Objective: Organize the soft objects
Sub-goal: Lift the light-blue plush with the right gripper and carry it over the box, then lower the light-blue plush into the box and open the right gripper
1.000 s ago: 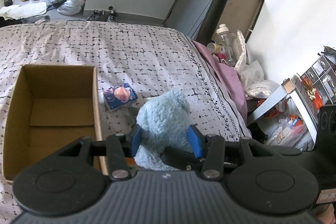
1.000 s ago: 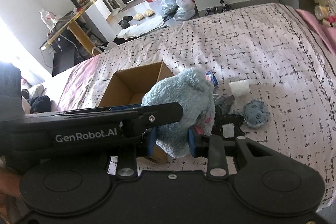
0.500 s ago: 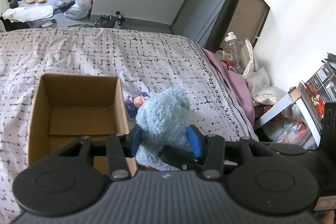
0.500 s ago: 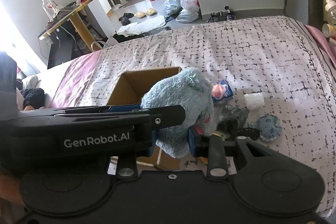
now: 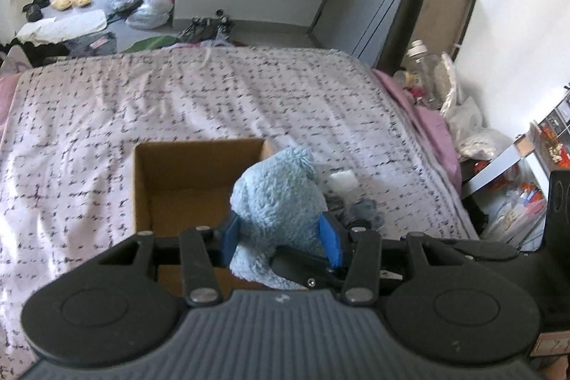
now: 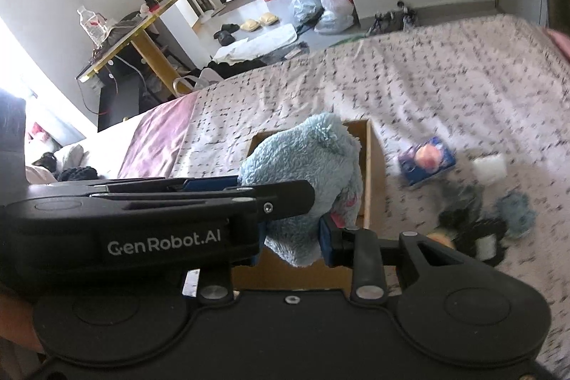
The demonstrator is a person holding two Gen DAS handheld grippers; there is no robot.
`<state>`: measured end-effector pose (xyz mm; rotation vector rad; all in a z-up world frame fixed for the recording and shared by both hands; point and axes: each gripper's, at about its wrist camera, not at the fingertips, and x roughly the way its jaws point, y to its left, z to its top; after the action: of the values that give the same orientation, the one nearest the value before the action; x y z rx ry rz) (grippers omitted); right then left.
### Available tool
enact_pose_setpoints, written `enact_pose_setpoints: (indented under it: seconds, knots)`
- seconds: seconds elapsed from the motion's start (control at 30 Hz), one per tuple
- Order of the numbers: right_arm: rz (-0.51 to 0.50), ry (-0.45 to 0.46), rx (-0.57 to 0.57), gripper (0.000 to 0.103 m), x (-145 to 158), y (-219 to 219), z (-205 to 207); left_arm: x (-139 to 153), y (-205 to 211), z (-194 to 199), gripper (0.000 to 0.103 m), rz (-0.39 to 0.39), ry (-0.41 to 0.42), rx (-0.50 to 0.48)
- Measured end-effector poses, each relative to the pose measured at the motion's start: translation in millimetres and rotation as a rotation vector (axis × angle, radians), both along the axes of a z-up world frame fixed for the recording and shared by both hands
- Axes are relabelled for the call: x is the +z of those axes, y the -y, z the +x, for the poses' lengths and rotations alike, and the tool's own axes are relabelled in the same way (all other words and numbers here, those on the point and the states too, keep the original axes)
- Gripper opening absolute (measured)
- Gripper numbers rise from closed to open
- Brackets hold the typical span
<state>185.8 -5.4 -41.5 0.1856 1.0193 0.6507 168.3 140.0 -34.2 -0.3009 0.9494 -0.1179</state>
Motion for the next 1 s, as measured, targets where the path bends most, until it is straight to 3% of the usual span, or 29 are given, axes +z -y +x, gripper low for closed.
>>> enact_pose_setpoints:
  seconds: [0.27, 0.43, 0.53, 0.8, 1.0]
  knots:
    - [0.009, -0.134, -0.038, 0.032, -35, -7, -8, -32, -10, -7, 0.047, -0.007, -0.093, 0.030]
    - [0.039, -0.190, -0.045, 0.041, -43, -2, -12, -37, -8, -6, 0.052, 0.033, -0.131, 0.045]
    - [0.049, -0.158, -0.048, 0.054, -34, 7, -16, -30, -2, -5, 0.056, 0.041, -0.115, 0.021]
    - [0.025, -0.072, -0.034, 0.066, -11, 46, -21, -10, 27, -7, 0.069, 0.113, -0.043, 0.027]
    - [-0.021, -0.047, -0.071, 0.072, -15, 86, -23, -6, 46, -6, 0.074, 0.140, -0.036, 0.054]
